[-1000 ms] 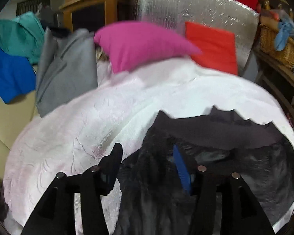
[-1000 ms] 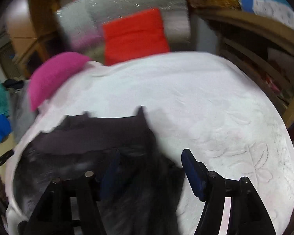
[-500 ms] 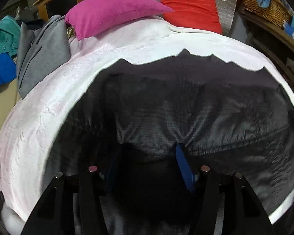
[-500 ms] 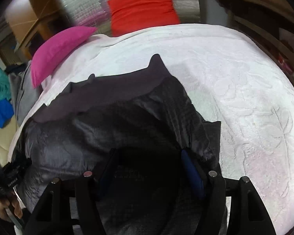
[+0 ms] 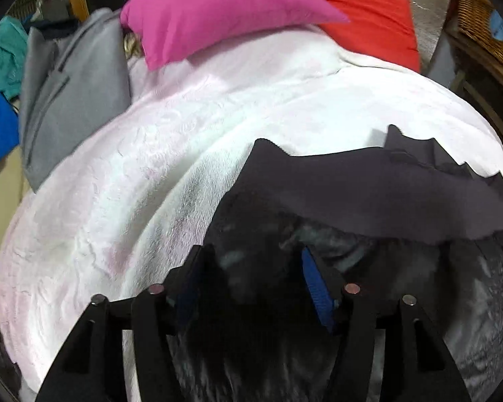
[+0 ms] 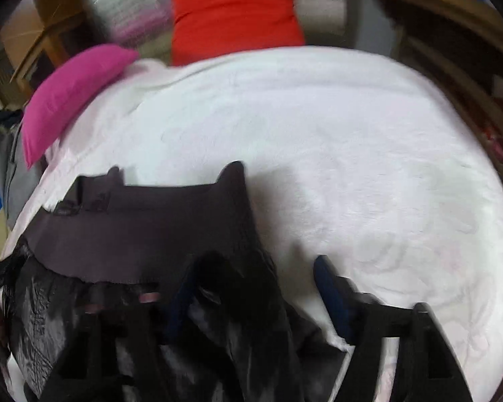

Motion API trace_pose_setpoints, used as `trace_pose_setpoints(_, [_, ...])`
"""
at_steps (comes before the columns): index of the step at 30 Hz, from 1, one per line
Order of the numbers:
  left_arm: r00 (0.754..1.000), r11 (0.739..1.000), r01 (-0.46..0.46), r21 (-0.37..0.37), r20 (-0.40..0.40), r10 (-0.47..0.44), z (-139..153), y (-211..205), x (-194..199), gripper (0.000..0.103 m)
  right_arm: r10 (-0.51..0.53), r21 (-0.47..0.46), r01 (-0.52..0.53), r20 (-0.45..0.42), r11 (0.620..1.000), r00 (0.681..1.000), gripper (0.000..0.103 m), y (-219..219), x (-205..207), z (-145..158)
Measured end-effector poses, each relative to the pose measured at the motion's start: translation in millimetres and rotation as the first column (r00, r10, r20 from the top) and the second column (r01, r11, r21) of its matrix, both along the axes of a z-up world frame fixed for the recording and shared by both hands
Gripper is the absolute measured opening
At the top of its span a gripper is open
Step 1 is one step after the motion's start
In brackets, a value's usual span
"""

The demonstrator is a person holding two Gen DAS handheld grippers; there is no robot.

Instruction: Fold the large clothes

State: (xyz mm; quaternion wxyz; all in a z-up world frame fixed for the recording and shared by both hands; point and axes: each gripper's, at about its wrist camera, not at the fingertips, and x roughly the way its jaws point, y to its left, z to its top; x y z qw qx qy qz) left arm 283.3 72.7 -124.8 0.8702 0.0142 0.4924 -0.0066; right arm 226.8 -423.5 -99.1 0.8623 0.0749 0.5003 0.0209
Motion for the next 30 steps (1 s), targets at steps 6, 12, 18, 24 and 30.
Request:
trace_pose_setpoints(6, [0.999,0.999,-0.042,-0.024,-0.003,0.042,-12,10,9,0.031,-0.03,-0.078,0.031,0.013,0.996,0.999,0.022,-2,11,-10])
trace_pose_setpoints(12, [0.996,0.995,-0.082,-0.054,0.028,0.084,13,15,-10,0.035,-0.091,-0.062,0.096,0.079,0.993,0.993,0.047,3,-14,21])
trace_pose_setpoints(18, [0.981,0.997,-0.045,-0.063,0.186,0.056,56,0,-81,0.062,-0.076,-0.002,0.079,0.224,0.997,0.972,0.074,30,-95,66])
trace_pose_setpoints(24, [0.974,0.998,0.053,-0.036,0.224,-0.044,47,-48,-142,0.062,0.02,-0.021,-0.016,0.206,1.0,0.978,0.074,75,-144,45])
trace_pose_setpoints(30, [0.984,0.996,0.082,0.043,0.157,-0.088,12,-85,-147,0.062,0.034,-0.164,-0.008,0.157,0.987,0.987,0.074,99,-143,14])
